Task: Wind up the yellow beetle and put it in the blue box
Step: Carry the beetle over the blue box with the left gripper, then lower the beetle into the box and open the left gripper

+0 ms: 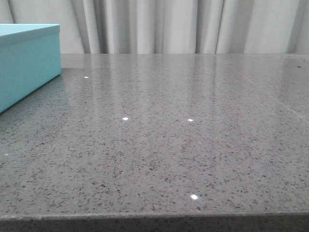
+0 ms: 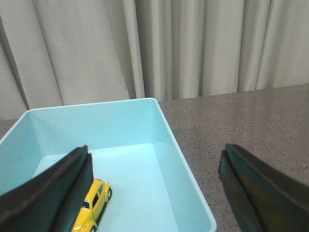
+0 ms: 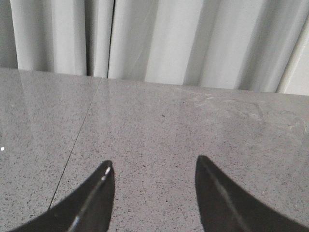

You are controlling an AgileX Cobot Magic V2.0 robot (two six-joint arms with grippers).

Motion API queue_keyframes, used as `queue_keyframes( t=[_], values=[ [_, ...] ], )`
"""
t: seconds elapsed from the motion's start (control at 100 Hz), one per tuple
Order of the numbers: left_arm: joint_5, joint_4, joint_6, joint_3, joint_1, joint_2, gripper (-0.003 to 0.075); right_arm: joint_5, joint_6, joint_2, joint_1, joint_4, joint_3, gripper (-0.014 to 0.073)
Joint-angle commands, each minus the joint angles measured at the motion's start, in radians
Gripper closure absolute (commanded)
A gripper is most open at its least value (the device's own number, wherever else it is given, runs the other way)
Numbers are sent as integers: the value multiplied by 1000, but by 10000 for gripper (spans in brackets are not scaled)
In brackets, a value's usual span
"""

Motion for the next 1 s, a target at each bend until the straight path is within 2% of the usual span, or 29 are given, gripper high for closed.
queue_keyframes(
  t=[0.0,0.19,0.3,0.37,0.45,0.58,0.68,0.99],
  values=[
    [-60,-55,2,17,1,-33,185,-30,7,-21,4,-84,-10,204],
    [-58,-53,2,65,1,-44,190,-15,7,-22,4,-82,-8,205],
    [-58,-53,2,76,1,-44,251,-21,7,-22,4,-82,-8,257],
    [-60,-53,2,77,1,-44,322,-23,7,-22,4,-82,-8,356],
    [-60,-53,2,77,1,-44,416,-23,7,-22,4,-82,-8,508],
    [-60,-53,2,77,1,-44,596,-23,7,-22,4,-82,-8,710],
    [-60,-53,2,77,1,-44,736,-23,7,-22,4,-82,-8,709],
    [-60,-53,2,77,1,-44,740,-23,7,-22,4,-82,-8,708]
  ],
)
